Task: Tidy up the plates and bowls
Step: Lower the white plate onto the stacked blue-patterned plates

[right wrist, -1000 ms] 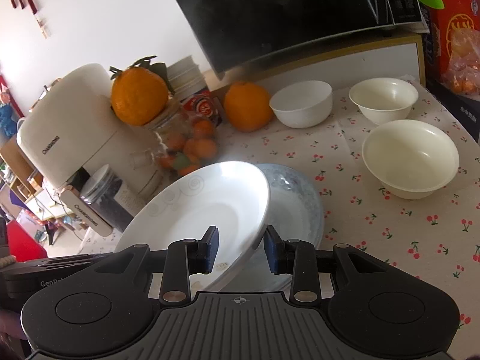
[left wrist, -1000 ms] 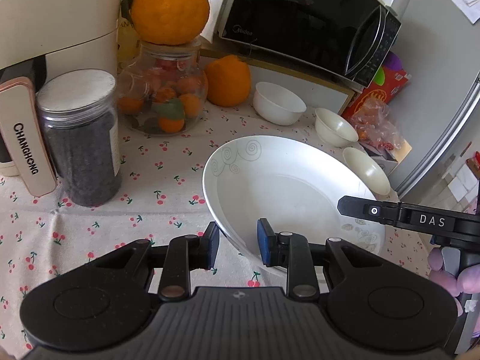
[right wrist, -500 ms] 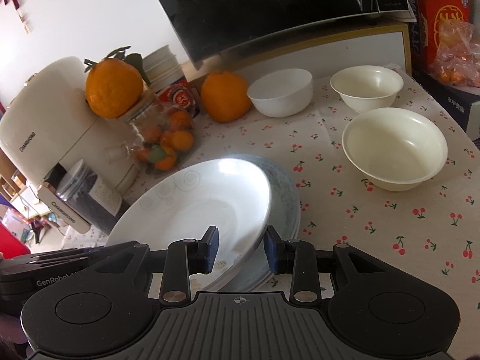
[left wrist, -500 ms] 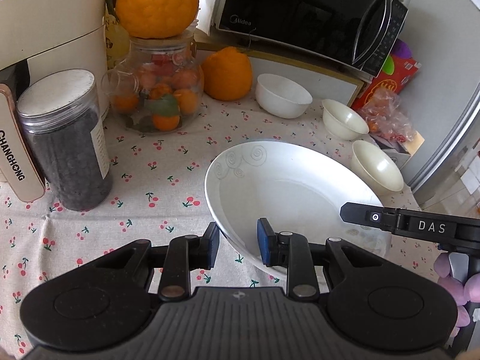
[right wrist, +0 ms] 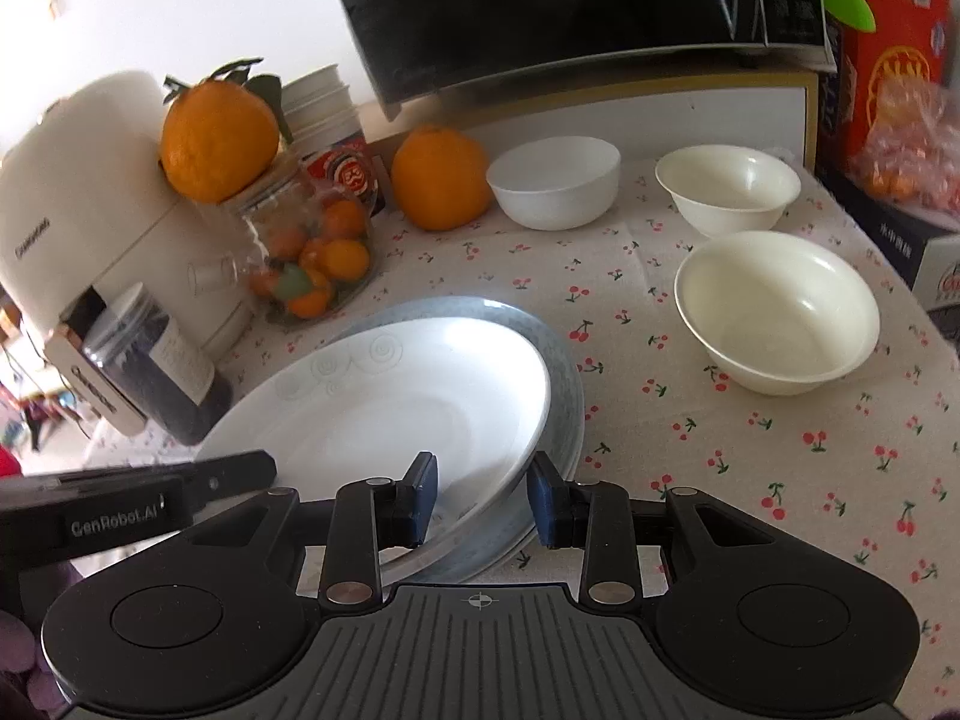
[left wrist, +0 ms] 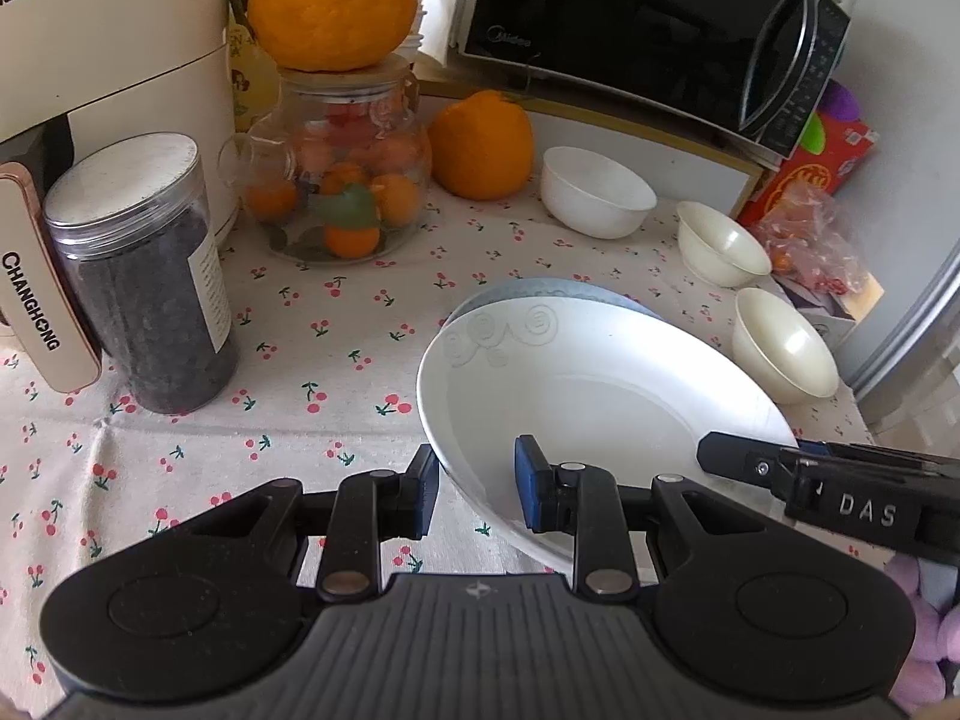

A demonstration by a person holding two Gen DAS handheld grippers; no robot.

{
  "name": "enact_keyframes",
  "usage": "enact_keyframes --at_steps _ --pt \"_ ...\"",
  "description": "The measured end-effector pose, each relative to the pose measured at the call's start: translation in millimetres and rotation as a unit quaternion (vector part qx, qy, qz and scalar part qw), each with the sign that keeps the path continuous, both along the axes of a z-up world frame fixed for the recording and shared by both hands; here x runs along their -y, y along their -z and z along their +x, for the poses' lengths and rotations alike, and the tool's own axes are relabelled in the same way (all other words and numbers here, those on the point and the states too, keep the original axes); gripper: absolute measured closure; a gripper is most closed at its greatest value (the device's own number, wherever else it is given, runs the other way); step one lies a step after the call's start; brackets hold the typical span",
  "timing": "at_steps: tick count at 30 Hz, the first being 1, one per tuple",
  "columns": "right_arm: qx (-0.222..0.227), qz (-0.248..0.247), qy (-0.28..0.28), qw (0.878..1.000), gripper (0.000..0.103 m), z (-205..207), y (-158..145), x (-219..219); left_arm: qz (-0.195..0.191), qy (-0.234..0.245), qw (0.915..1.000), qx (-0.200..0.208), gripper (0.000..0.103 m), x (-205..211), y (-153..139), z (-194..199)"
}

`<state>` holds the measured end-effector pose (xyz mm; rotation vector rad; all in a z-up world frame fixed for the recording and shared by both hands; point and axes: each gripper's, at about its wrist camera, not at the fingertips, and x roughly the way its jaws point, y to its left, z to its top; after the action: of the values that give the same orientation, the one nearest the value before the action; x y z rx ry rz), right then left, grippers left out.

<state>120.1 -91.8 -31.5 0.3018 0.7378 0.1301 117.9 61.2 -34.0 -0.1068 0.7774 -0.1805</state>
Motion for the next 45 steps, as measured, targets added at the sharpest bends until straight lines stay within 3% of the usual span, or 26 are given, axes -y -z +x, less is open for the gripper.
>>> enact_keyframes --at_steps 10,15,21,30,45 --pt "-0.021 -0.022 0.006 1.0 0.071 -2.9 -5.7 -3.6 0.023 -0.025 0.9994 -0.013 0.078 12.1 0.0 1.0" --pt "-0.047 -0.016 0.013 0.999 0.071 -2.5 -0.9 0.7 0.053 -0.023 0.9983 -0.011 0.078 22.9 2.3 -0.8" --pt "-0.046 -0.031 0.011 0.998 0.071 -2.9 -3.0 -2.9 0.062 -0.025 0.9977 -0.01 0.078 23.5 2.5 -2.9" --pt "-0.046 -0.042 0.012 0.998 0.07 0.0 -0.4 -2.9 0.107 -0.016 0.9941 0.009 0.079 30.7 5.0 -6.5" --pt "-0.034 -0.072 -0.001 0.997 0.067 2.9 2.7 -8.8 0.134 -0.024 0.9902 0.031 0.079 35.8 7.4 -4.8"
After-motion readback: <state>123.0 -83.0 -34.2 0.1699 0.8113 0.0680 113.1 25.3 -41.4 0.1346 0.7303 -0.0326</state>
